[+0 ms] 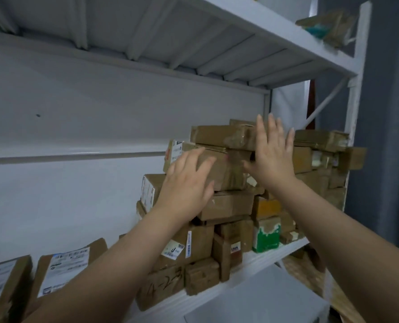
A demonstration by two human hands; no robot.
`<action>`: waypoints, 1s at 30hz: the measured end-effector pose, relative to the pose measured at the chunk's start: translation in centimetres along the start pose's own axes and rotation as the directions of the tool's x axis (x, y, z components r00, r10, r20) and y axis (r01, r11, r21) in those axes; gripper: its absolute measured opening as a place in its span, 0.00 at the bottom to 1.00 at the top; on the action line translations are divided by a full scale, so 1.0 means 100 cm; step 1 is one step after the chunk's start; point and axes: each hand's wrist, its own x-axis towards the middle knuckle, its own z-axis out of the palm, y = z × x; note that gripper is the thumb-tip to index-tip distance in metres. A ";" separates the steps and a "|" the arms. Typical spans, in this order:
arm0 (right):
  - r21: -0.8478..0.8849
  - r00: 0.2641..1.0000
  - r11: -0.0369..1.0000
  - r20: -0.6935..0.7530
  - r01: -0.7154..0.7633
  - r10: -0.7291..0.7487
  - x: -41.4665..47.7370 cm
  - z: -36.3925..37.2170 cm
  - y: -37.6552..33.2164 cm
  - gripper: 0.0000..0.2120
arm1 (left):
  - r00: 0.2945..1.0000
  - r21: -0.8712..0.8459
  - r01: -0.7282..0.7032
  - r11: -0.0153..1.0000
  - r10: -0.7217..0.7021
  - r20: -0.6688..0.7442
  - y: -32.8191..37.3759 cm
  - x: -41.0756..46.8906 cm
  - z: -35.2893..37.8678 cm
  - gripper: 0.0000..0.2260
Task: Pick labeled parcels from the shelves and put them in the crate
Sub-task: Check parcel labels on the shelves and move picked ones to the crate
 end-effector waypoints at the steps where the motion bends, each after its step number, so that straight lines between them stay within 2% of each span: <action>1: -0.006 1.000 1.000 0.019 0.016 -0.016 0.008 0.001 0.007 0.50 | 1.000 0.032 0.006 0.999 -0.007 0.014 0.002 0.006 0.003 0.23; 4: 0.001 0.995 0.997 0.061 0.075 -0.075 0.026 0.009 0.020 0.49 | 0.998 0.107 0.045 0.993 -0.050 0.044 0.005 0.019 0.010 0.26; 6: 0.012 0.992 0.993 0.048 0.121 -0.121 0.032 0.016 0.025 0.44 | 0.996 0.150 0.061 0.987 -0.070 0.056 0.006 0.023 0.011 0.26; 9: 0.116 0.983 0.976 -0.031 0.184 -0.182 0.037 0.022 0.031 0.34 | 0.996 0.175 0.076 0.982 -0.085 0.039 0.007 0.027 0.012 0.25; 14: 0.209 0.944 0.940 -0.250 0.269 -0.215 0.027 0.029 0.037 0.30 | 0.994 0.169 0.113 0.979 -0.109 -0.033 0.010 0.033 0.013 0.22; 17: 0.247 0.892 0.904 -0.383 0.349 -0.239 0.014 0.033 0.036 0.32 | 0.982 0.097 0.189 0.977 -0.189 -0.011 0.017 0.037 0.006 0.28; 19: 0.255 0.855 0.878 -0.446 0.406 -0.265 0.007 0.035 0.033 0.34 | 0.968 -0.104 0.251 0.962 -0.252 0.009 0.025 0.038 -0.001 0.32; 20: 0.260 0.834 0.863 -0.478 0.433 -0.275 0.003 0.036 0.031 0.34 | 0.957 -0.295 0.283 0.913 -0.289 0.025 0.030 0.038 -0.008 0.31; 21: 0.259 0.810 0.849 -0.515 0.460 -0.282 -0.002 0.037 0.028 0.35 | 0.943 -0.516 0.296 0.804 -0.333 0.022 0.036 0.037 -0.015 0.27; 22: 0.249 0.779 0.837 -0.557 0.488 -0.288 -0.007 0.037 0.025 0.34 | 0.914 -0.691 0.318 0.649 -0.404 0.041 0.043 0.036 -0.022 0.26; 23: 0.233 0.742 0.825 -0.602 0.515 -0.293 -0.013 0.035 0.020 0.33 | 0.876 -0.801 0.340 0.492 -0.475 0.079 0.048 0.034 -0.028 0.29; 24: 0.217 0.704 0.813 -0.646 0.540 -0.295 -0.018 0.033 0.015 0.30 | 0.843 -0.846 0.362 0.393 -0.524 0.117 0.049 0.031 -0.032 0.35; 26: 0.202 0.647 0.790 -0.704 0.579 -0.294 -0.031 0.029 0.000 0.23 | 0.801 -0.880 0.377 0.291 -0.580 0.151 0.047 0.022 -0.036 0.43; 28: 0.204 0.624 0.772 -0.723 0.602 -0.295 -0.042 0.026 -0.018 0.18 | 0.787 -0.926 0.319 0.200 -0.600 0.142 0.043 0.013 -0.040 0.41; 30: 0.217 0.626 0.749 -0.713 0.626 -0.317 -0.051 0.023 -0.034 0.17 | 0.761 -0.952 0.288 0.103 -0.628 0.162 0.036 0.001 -0.047 0.37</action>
